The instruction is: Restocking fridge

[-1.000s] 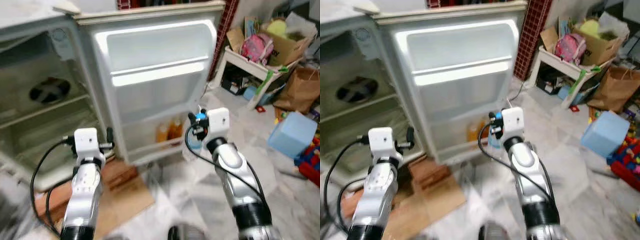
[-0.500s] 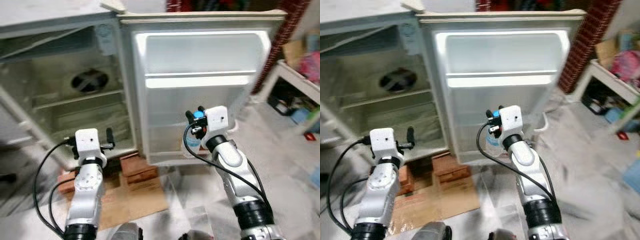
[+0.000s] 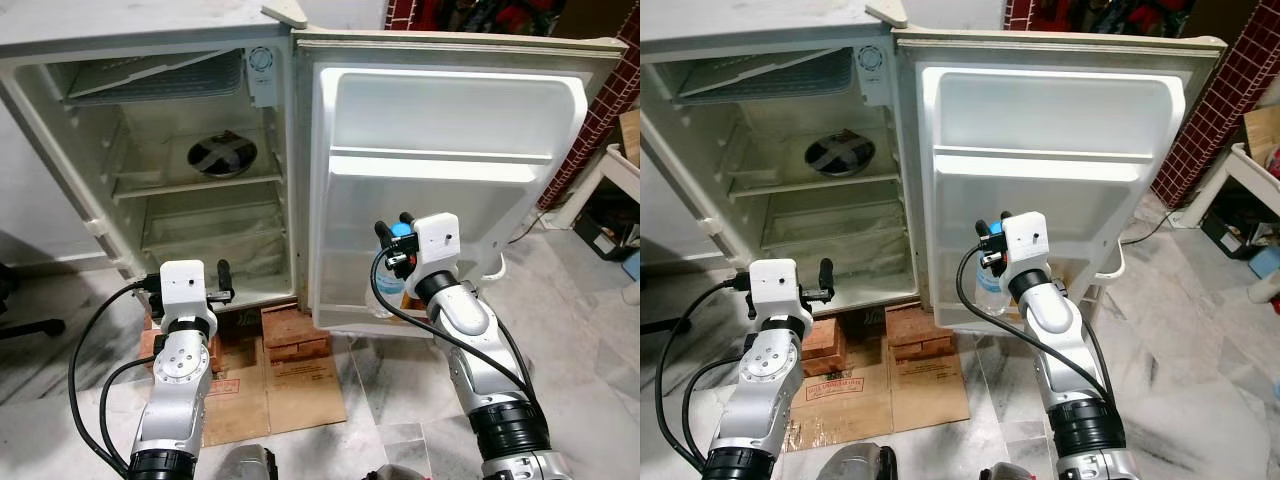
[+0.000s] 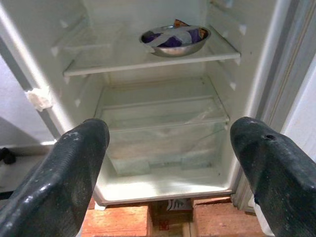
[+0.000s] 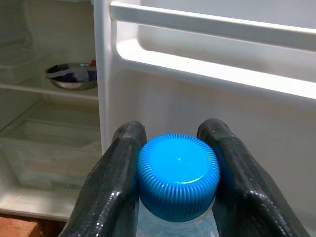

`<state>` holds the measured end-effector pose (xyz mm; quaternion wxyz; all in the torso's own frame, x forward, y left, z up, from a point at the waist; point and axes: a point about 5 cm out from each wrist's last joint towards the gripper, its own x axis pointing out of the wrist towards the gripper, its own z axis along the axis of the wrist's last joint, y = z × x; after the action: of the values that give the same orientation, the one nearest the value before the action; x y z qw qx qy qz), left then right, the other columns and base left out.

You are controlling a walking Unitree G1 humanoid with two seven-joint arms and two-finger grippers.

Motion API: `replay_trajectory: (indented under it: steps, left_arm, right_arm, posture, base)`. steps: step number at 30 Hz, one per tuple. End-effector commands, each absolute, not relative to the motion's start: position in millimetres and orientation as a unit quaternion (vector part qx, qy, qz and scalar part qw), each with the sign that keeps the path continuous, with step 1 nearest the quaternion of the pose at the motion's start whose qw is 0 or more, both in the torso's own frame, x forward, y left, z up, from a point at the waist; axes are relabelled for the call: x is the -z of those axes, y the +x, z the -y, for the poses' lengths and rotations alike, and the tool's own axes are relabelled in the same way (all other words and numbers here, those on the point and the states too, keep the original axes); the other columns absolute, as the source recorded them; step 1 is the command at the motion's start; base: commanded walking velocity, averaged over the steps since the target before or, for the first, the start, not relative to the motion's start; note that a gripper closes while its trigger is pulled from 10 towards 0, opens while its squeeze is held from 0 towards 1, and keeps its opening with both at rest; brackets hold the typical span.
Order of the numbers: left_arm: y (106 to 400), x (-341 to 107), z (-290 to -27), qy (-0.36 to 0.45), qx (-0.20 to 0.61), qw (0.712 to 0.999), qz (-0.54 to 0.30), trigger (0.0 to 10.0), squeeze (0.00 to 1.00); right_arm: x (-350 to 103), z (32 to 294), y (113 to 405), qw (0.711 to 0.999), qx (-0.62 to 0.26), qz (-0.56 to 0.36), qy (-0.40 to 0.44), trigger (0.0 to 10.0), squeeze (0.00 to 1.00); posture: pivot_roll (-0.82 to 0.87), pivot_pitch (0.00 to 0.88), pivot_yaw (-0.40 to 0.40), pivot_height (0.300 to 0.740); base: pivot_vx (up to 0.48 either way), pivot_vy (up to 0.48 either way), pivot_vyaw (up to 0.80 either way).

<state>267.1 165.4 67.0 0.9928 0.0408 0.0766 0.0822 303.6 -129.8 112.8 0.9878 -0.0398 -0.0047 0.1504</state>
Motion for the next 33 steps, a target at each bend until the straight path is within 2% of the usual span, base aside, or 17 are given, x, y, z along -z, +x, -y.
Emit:
replay_trajectory:
  steps: [1,10,33]
  left_arm:
    - [267.5,-66.3,-167.2,0.045,-0.084,0.992,-0.08,10.0,0.0]
    - [268.1,-66.7,-166.4,0.047,-0.083,0.992,-0.079,10.0,0.0]
    - [266.5,-65.7,-167.0,0.043,-0.093,0.991,-0.083,10.0,0.0]
  right_arm:
    - [-123.6,127.5,304.7,0.986,-0.158,0.032,-0.036,10.0,0.0]
    - [-123.1,125.0,302.2,0.985,-0.169,0.033,-0.033,10.0,0.0]
    - [-121.8,112.2,294.3,0.975,-0.22,0.034,-0.018,10.0,0.0]
  posture:
    - [0.02,0.026,-0.018,0.74]
    - [0.01,0.024,-0.016,0.74]
    - [0.02,0.035,-0.018,0.74]
  base:
    - [0.39,0.0,0.0]
    - [0.345,0.0,0.0]
    - [0.0,0.0,0.0]
